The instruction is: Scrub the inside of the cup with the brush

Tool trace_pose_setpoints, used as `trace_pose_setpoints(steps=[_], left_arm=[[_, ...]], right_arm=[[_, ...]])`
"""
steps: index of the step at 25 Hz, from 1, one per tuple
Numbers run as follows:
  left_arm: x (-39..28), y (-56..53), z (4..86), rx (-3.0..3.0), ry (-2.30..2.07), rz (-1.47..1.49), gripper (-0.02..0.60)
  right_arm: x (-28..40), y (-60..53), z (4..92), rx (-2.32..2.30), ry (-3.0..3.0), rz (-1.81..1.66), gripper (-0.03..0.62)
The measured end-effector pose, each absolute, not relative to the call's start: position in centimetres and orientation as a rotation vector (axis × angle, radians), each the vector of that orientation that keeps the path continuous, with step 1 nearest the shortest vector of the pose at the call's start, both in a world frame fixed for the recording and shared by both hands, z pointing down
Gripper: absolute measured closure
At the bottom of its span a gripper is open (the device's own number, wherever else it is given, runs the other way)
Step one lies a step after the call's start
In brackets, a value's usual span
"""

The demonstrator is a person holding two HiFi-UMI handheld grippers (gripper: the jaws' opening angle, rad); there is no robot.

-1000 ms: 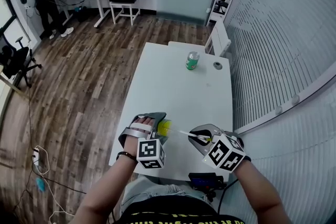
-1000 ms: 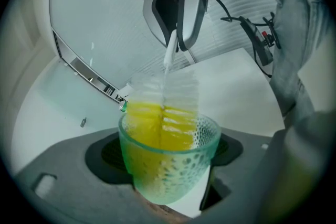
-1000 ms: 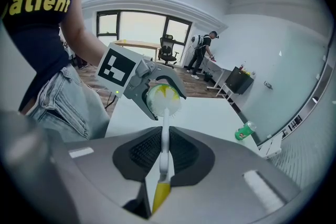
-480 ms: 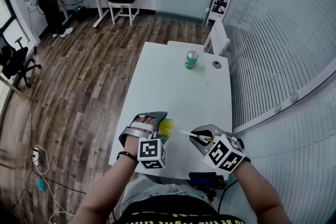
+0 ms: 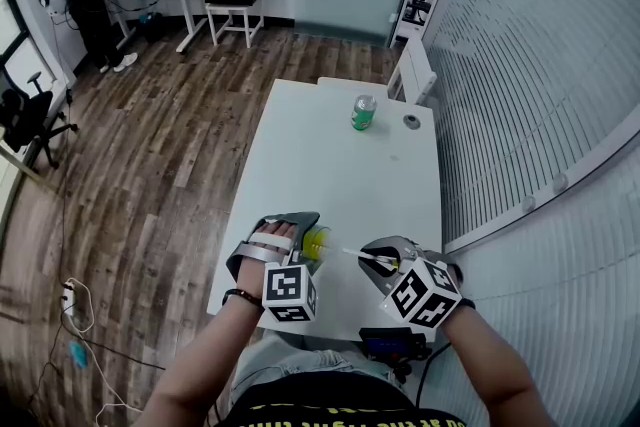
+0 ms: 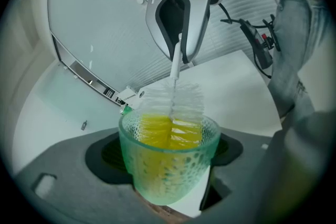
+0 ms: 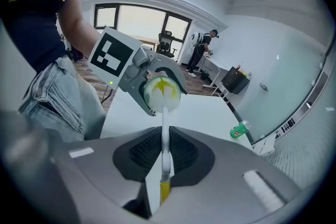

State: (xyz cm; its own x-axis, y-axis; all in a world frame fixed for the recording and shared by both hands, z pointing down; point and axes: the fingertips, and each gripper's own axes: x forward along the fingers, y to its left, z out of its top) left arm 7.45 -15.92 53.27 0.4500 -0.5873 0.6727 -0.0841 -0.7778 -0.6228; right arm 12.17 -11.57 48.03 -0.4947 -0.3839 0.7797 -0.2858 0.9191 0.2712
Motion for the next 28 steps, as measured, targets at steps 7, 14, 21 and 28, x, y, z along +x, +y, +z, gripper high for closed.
trace_pose_setpoints(steps=[7,14,21,28], left_arm=[[6.3,-16.4,52.9,-2.195,0.593,-1.304,0.173],[6.6,-16.1,52.8,-2.183,0.581,-1.3,0.173],[7.7,-15.8,52.7,-2.181,0.562,-1.291,0.173],[7.3,-16.0,53.1,-2.176,0.563,-1.305,0.173]], right_arm=[[12.9,-10.6,46.9,0.436,-2.111,-0.197,0.548],[12.4,-9.4,47.0,0.368,-2.098,-0.253,0.548],[11.5,-9.5,47.5,0.342,-2.092,-0.277,0.548],[11.1,-9.6,47.2,0.349,-2.089,-0.283,0.548]])
